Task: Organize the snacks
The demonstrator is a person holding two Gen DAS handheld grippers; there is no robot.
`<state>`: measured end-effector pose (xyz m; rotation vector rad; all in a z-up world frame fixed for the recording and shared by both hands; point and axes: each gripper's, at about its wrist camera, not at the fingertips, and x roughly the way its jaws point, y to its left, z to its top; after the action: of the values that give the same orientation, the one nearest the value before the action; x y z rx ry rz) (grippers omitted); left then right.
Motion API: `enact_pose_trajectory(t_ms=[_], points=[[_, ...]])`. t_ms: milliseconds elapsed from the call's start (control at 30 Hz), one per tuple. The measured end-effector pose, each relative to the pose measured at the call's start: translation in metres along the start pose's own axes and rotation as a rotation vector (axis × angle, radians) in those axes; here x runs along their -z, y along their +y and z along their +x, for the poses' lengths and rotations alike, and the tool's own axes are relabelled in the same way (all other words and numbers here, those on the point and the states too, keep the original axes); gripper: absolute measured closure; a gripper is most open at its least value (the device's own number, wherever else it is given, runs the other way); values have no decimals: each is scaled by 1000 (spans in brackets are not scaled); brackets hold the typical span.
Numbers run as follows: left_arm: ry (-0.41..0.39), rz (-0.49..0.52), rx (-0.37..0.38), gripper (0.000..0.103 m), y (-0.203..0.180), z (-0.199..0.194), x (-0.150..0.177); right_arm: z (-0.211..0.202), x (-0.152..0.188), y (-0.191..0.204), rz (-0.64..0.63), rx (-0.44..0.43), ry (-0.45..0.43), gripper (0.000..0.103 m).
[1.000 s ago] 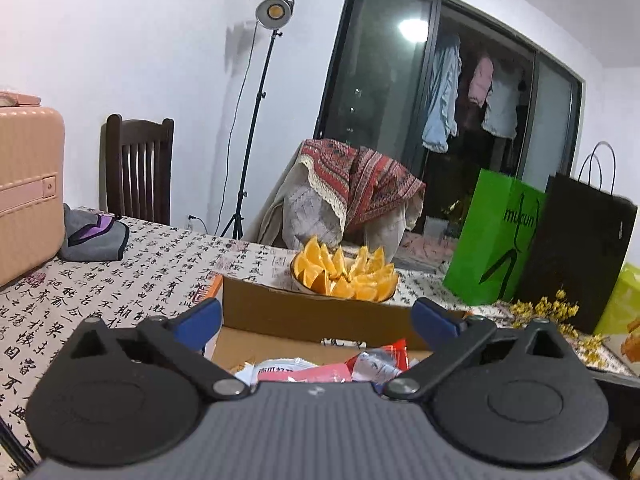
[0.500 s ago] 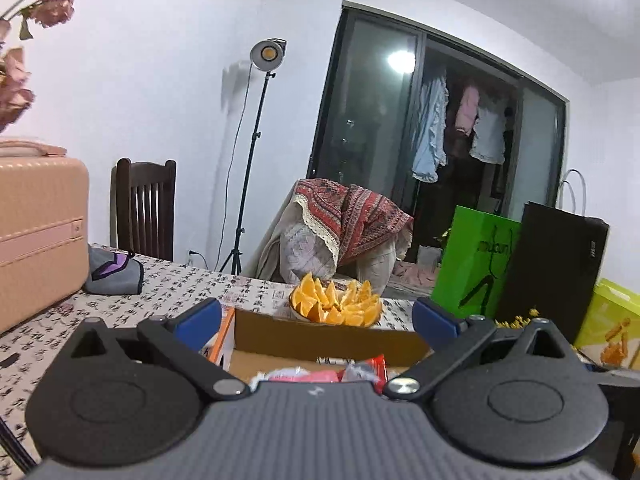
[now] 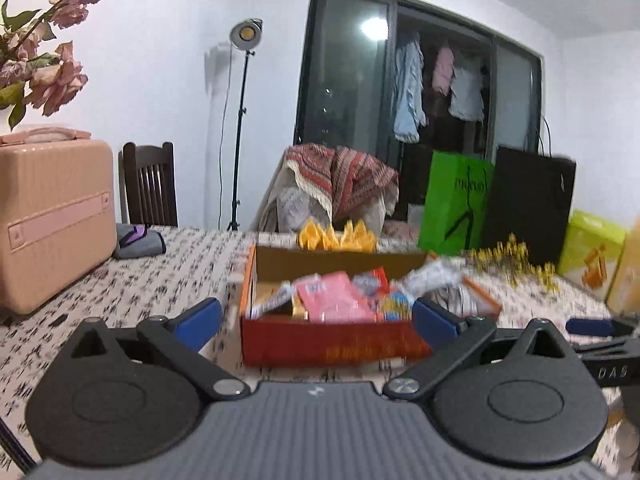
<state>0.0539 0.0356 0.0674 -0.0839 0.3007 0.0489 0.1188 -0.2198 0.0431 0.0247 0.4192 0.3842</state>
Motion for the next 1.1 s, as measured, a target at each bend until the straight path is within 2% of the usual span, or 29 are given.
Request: enact_pose_trajectory(t_ms=[167,467,1100], points=[[55,19,13,0,1,-13,23,-15,21,8,-5,-18,29,0],[96,12,29,0,-2,-26,49,-28,44,15,-5,-26,57,0],[153,7,31,0,-1,-26,66,-30,59,13,1,-16,95,0]])
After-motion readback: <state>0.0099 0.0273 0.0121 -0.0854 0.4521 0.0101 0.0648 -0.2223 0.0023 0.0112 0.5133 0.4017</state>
